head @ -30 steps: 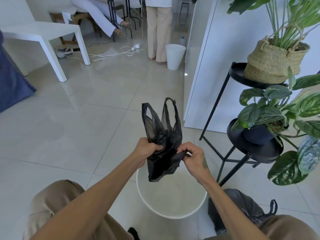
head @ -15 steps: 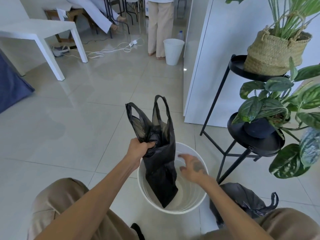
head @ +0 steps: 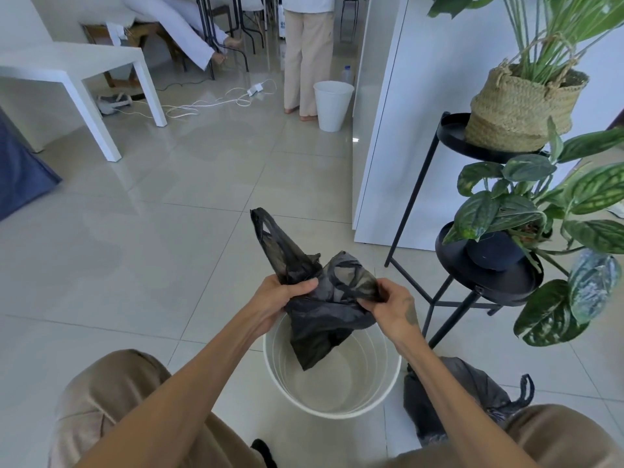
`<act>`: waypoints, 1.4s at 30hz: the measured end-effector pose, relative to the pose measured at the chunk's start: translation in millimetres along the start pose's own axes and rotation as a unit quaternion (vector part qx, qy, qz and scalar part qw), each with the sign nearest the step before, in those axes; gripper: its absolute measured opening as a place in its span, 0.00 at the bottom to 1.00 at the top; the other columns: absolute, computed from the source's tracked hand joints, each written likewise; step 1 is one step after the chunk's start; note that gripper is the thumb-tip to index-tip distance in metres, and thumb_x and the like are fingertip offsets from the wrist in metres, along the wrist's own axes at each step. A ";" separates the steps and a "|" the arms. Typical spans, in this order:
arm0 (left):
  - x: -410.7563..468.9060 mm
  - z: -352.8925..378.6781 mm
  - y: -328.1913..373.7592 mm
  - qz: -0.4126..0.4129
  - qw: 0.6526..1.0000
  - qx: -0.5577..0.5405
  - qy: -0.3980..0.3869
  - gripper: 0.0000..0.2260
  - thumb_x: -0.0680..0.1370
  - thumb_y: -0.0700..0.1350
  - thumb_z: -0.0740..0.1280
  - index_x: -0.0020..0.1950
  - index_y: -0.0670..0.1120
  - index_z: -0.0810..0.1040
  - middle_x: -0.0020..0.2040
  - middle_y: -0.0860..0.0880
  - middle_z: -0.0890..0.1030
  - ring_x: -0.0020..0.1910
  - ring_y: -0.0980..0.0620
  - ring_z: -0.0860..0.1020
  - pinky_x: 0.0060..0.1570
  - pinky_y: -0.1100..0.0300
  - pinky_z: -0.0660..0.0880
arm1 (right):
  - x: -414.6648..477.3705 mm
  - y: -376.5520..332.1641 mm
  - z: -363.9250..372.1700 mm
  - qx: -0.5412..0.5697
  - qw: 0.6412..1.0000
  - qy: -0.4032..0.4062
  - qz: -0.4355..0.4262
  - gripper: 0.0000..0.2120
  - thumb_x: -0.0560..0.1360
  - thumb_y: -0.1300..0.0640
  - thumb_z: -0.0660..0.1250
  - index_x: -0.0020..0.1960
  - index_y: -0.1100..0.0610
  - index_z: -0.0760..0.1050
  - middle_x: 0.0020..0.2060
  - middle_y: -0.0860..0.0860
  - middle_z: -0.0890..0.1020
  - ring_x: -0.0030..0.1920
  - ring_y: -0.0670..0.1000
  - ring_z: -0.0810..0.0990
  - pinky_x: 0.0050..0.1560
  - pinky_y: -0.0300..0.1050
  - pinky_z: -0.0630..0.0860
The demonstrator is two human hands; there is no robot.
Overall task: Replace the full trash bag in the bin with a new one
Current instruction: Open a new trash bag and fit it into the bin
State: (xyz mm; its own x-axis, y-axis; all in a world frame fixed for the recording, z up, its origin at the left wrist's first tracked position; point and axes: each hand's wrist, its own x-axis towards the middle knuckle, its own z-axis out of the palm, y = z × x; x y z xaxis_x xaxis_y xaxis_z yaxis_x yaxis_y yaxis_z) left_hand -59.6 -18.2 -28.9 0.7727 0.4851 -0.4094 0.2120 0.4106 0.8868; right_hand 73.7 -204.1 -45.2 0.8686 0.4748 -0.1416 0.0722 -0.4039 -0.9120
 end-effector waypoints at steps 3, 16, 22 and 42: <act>1.2 -7.5 5.7 0.002 1.000 0.007 0.003 0.19 0.72 0.42 0.78 0.62 0.40 0.81 0.56 0.44 0.86 0.57 0.44 0.83 0.58 0.49 0.80 | -5.9 5.6 -4.1 0.040 0.999 0.032 0.011 0.08 0.74 0.65 0.73 0.52 0.57 0.82 0.45 0.52 0.86 0.49 0.52 0.84 0.46 0.43 0.80; 5.4 -3.2 2.3 0.046 0.980 0.172 0.091 0.06 0.76 0.34 0.73 0.51 0.40 0.83 0.45 0.41 0.86 0.32 0.54 0.85 0.31 0.64 0.80 | -8.9 14.5 -19.7 0.026 0.990 0.097 0.094 0.11 0.75 0.58 0.72 0.56 0.53 0.78 0.49 0.51 0.83 0.52 0.53 0.81 0.50 0.46 0.76; 7.6 0.7 -7.6 0.088 0.962 0.203 0.158 0.11 0.68 0.40 0.81 0.45 0.36 0.84 0.42 0.40 0.86 0.41 0.44 0.85 0.44 0.50 0.84 | -15.9 -10.1 -22.3 -0.018 0.971 0.233 -0.054 0.15 0.72 0.57 0.75 0.55 0.58 0.74 0.54 0.55 0.77 0.52 0.54 0.77 0.55 0.48 0.75; -4.7 -6.0 -8.6 0.127 0.854 0.463 0.199 0.26 0.64 0.71 0.74 0.50 0.52 0.84 0.43 0.52 0.86 0.43 0.49 0.83 0.43 0.54 0.81 | -21.3 -45.5 -79.7 0.318 0.946 -0.059 0.009 0.21 0.81 0.69 0.59 0.69 0.51 0.72 0.57 0.50 0.84 0.37 0.54 0.82 0.27 0.42 0.71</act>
State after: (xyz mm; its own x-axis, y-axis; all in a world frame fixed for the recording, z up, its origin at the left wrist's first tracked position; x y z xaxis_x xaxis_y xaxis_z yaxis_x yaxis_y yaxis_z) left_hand -68.7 -19.4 -35.9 0.6381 0.7679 -0.0557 0.5931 -0.4441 0.6716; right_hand 91.0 -258.2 30.1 0.8035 0.5711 -0.1678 -0.2844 0.1208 -0.9511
